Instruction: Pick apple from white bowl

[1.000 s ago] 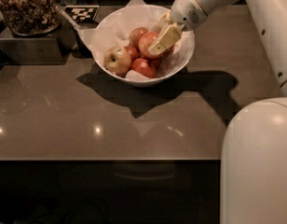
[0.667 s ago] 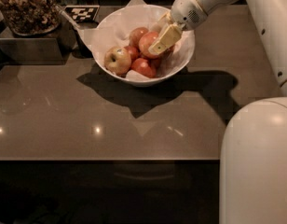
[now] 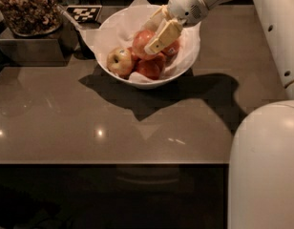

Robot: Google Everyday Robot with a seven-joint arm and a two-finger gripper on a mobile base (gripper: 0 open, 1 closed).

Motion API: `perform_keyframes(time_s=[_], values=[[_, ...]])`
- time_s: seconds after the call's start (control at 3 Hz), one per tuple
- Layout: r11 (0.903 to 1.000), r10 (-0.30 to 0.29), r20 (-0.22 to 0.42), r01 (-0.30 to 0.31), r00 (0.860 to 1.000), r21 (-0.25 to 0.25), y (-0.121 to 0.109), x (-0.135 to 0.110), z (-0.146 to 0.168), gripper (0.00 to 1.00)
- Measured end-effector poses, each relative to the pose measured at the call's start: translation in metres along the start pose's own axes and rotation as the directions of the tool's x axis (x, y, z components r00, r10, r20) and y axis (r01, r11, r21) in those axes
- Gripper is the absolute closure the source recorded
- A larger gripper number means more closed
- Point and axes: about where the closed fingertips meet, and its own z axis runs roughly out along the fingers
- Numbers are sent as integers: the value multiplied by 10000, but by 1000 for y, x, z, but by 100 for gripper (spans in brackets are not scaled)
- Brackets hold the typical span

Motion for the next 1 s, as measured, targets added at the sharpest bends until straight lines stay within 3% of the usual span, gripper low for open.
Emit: perform_keyframes(time_s=[0.33, 0.67, 1.0], values=[[9994, -348, 214, 348, 9992, 26, 18, -22, -11, 100], [9982, -484, 711, 458, 9963, 386, 43, -29, -27, 100], [9926, -523, 947, 413, 9941, 1143, 75, -22, -45, 100]])
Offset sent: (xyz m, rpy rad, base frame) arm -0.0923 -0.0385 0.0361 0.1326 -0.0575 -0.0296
